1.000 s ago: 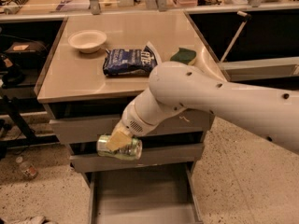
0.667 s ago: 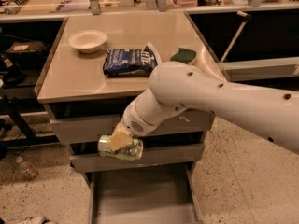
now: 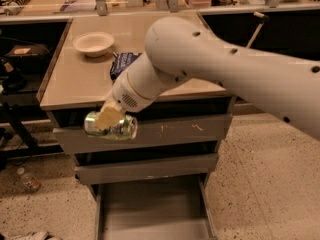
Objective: Pick green can from bottom drawer and place on counter
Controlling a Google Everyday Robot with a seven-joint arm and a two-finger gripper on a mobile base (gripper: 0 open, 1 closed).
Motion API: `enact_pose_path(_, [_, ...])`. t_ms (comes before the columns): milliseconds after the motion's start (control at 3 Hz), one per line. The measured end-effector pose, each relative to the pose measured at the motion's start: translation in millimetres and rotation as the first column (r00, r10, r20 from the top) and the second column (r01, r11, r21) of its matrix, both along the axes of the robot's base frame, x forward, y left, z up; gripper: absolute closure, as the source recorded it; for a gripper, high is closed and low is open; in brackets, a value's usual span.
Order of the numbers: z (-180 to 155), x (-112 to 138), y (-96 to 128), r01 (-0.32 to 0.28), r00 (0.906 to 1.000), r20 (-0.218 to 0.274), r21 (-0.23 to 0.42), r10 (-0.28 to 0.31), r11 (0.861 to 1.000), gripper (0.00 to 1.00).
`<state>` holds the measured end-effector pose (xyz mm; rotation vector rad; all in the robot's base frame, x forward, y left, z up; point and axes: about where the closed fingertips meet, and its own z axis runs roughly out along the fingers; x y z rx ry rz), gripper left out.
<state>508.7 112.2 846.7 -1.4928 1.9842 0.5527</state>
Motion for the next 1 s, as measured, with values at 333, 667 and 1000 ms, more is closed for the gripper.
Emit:
enact_pose_path(333, [48.1, 23.7, 30.8, -0.052, 0.9974, 0.051, 0.011, 0.051, 0.999, 1.0])
enact_pose_path(667, [65.7, 25.4, 40.4, -0.065, 0.9953, 0.075, 0.031, 0.062, 0.997, 1.0])
enact_pose_path(1000, [63.9, 25.4, 40.5, -0.065, 0.9953, 0.073, 0.03, 0.063, 0.997, 1.0])
